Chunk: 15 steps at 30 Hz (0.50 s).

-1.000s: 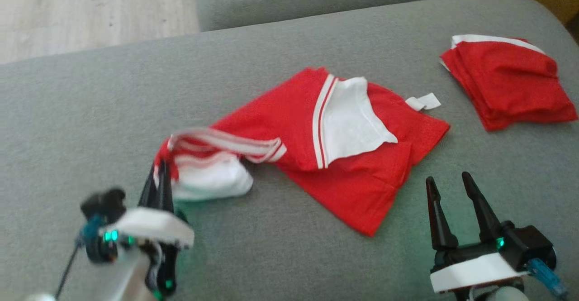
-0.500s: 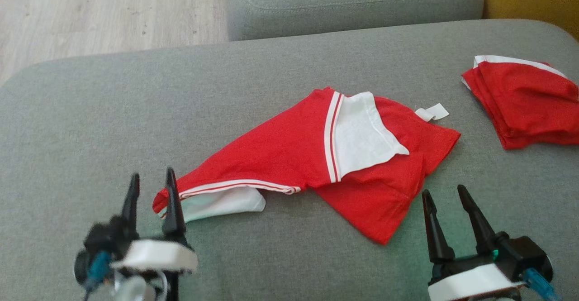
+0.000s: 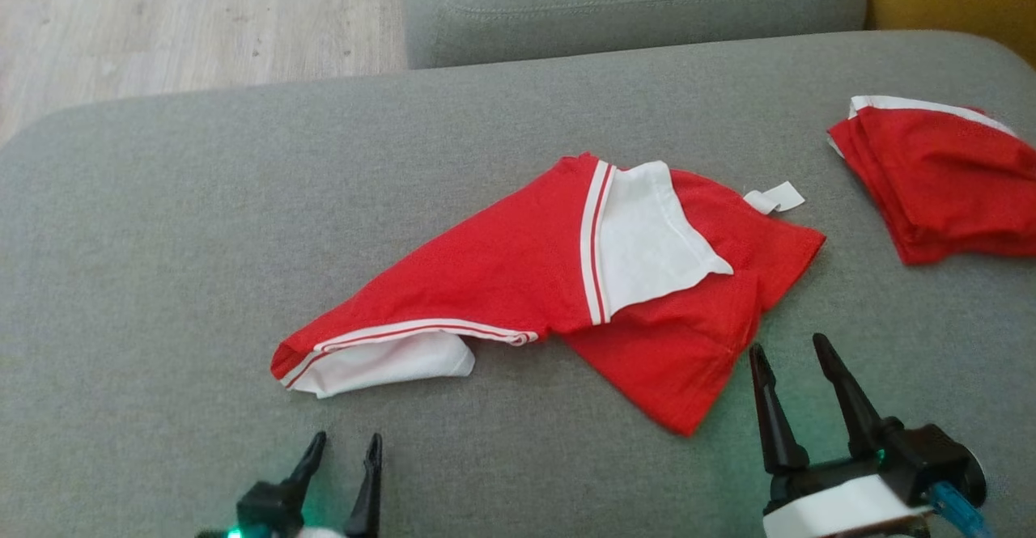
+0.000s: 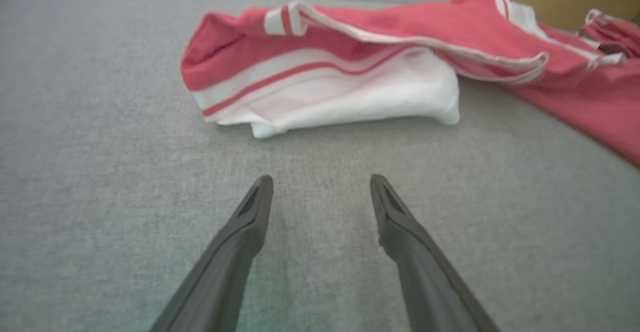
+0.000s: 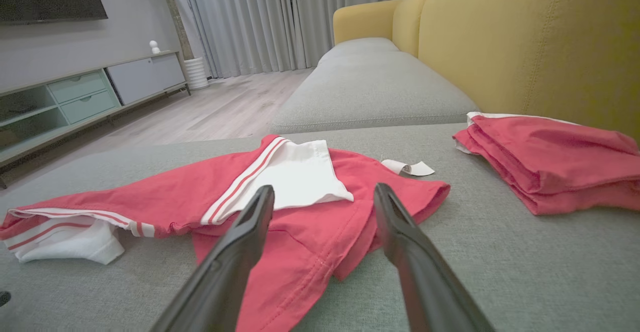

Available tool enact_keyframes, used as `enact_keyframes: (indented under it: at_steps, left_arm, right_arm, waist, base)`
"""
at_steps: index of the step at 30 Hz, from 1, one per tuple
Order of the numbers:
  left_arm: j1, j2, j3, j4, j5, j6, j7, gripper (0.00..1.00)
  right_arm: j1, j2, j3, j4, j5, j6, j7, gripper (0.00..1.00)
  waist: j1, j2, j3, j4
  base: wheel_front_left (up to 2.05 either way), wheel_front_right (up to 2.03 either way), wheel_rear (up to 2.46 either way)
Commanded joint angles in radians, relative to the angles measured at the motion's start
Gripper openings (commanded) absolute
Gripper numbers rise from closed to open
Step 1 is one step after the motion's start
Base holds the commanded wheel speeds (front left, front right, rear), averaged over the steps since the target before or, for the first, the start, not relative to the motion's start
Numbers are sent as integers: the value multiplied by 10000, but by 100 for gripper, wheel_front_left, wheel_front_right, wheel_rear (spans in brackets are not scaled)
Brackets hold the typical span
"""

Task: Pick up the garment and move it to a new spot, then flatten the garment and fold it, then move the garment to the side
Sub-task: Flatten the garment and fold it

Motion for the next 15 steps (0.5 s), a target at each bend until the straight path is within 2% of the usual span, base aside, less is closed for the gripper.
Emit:
enact_keyframes:
  at_steps: [1, 8, 14, 15]
  left_arm:
    - [-862, 112, 223, 168, 167, -61, -95, 100]
    - [-2229, 68, 410, 1807, 145, -178, -95, 100]
    - [-2656, 47, 796, 1890, 145, -347, -95, 100]
    - [-2631, 46, 805, 1758, 201, -408, -95, 76]
  right_arm:
    - [-155, -56, 278, -293, -97, -7, -109, 100]
    - [-386, -144, 402, -340, -179, -7, -109, 100]
    - [-482, -194, 349, -339, -200, -7, -109, 100]
    - [-482, -193, 347, -331, -202, -7, -109, 100]
  waist:
    - [1, 0, 72, 0]
    - [1, 0, 391, -163]
    - [1, 0, 522, -391]
    - [1, 0, 512, -420]
  base:
    - [0, 0, 0]
    - [0, 0, 0]
    - [0, 0, 0]
    - [0, 0, 0]
